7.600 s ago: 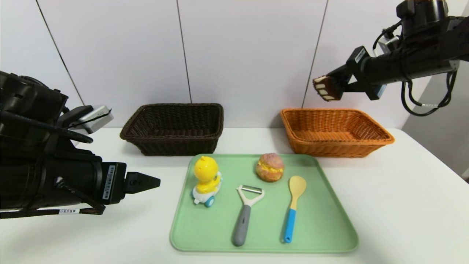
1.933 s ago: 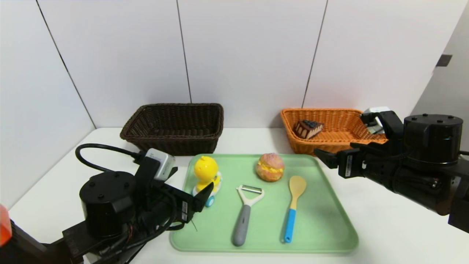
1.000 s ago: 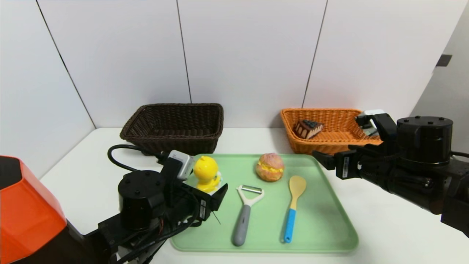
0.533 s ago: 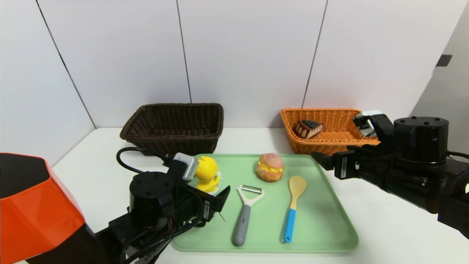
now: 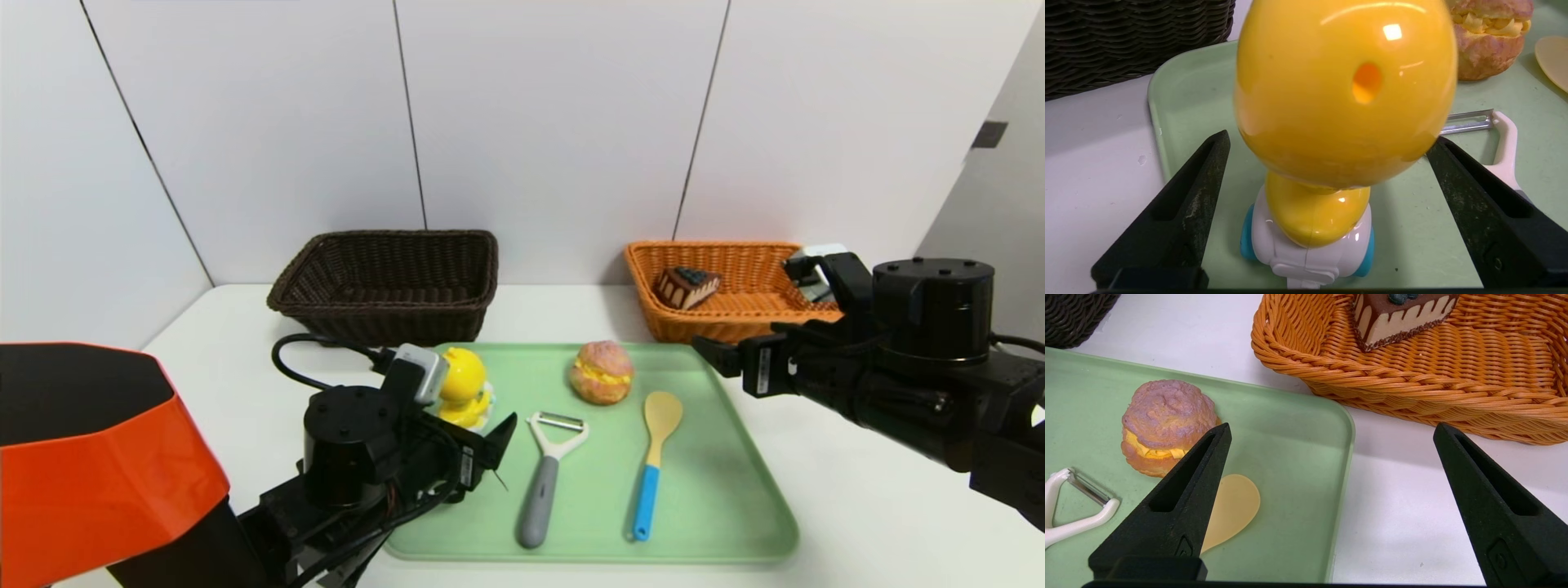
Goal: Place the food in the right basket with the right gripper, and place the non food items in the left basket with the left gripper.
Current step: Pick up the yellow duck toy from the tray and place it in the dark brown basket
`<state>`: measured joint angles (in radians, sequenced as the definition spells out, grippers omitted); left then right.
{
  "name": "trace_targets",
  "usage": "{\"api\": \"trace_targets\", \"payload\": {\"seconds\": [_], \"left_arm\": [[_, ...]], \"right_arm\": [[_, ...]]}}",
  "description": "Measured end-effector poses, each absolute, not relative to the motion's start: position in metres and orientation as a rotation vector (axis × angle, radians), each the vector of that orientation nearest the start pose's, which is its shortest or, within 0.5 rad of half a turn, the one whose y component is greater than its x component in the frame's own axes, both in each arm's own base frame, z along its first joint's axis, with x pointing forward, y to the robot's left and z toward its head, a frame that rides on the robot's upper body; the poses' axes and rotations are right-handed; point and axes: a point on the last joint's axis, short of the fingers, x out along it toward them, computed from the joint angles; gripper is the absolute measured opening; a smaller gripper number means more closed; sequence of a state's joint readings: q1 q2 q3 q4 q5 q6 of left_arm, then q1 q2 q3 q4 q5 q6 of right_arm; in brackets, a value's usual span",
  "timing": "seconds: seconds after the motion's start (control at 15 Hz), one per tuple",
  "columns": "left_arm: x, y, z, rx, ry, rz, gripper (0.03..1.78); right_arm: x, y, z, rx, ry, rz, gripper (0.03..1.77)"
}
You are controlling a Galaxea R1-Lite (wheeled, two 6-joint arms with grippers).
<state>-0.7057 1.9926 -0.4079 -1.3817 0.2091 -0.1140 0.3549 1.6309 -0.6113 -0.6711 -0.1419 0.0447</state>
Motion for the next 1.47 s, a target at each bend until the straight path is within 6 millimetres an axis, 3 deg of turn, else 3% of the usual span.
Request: {"api": "trace_targets", "payload": {"seconds": [1.47], "left_arm": [[0.243, -0.194, 0.068, -0.015, 0.202, -0.476, 1.69]], "right_arm": [[0.256, 0.095, 0.150, -0.050, 0.360, 0.215, 1.71]]}}
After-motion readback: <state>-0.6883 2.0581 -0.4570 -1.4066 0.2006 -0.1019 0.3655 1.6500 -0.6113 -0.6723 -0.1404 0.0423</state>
